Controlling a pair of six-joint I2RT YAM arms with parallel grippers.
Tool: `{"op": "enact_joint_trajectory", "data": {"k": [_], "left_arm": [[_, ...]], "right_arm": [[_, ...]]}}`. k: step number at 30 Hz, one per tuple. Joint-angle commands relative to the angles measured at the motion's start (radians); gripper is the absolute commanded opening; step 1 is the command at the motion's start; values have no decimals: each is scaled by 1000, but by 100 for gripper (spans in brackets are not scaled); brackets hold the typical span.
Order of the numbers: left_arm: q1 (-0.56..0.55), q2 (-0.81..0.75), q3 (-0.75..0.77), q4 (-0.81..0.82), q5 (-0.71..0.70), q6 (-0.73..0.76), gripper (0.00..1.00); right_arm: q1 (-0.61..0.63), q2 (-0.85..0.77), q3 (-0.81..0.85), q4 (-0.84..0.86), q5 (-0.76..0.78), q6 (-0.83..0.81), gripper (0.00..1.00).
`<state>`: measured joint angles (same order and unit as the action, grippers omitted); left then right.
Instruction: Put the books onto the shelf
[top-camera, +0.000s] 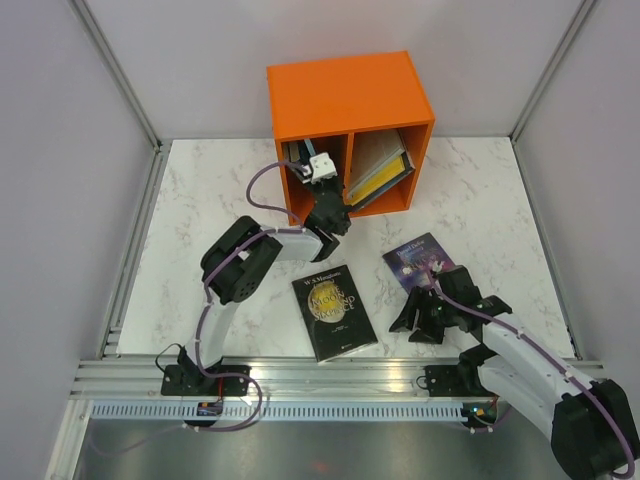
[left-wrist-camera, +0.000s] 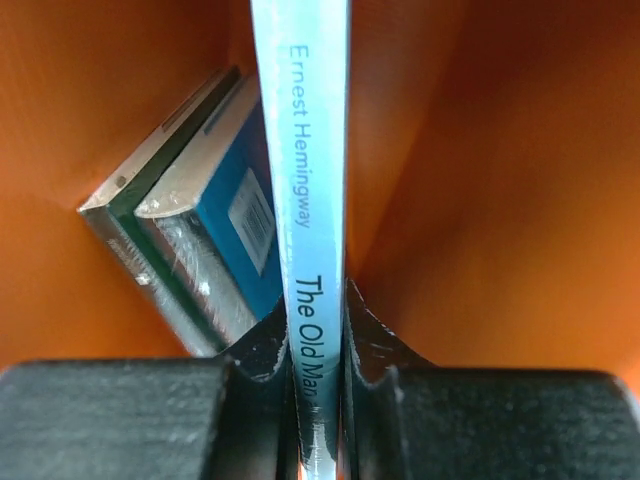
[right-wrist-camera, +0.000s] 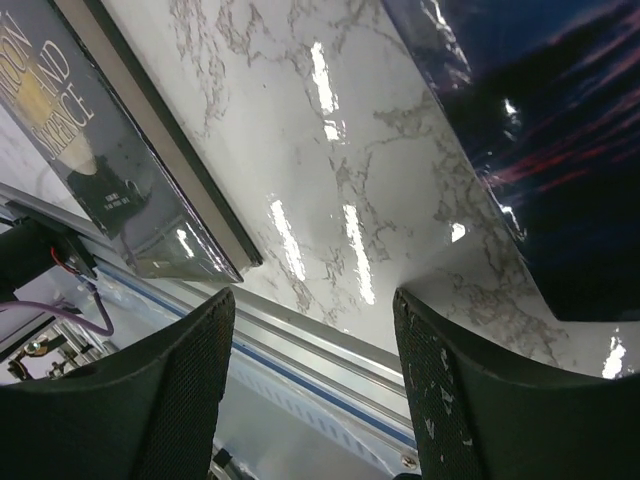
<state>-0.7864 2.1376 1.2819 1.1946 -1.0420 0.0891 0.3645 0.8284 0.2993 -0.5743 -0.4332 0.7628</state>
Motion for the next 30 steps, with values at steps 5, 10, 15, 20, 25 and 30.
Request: {"op": "enact_joint_trajectory", "data": {"k": [5,10,15,20,25,30], "left_arm": [[78,247,181,439,-86,-146,19],[82,292,218,358,-93,-256,38],[75,233,191,163,-67,-412,51],[29,151,139,83,-73,-410,64],[-25,27,77,-45,-55,-407,85],[-73,-109,-1,-238,-9,-481,100]], "right_arm": [[1,97,-20,113,25,-31,69],[2,143,-8,154,22,-17,69],[2,166,12,165,16,-5,68],[2,144,26,149,11,12,68],[2,101,35,123,14,21,68],[2,100,80,113,22,23,68]]}}
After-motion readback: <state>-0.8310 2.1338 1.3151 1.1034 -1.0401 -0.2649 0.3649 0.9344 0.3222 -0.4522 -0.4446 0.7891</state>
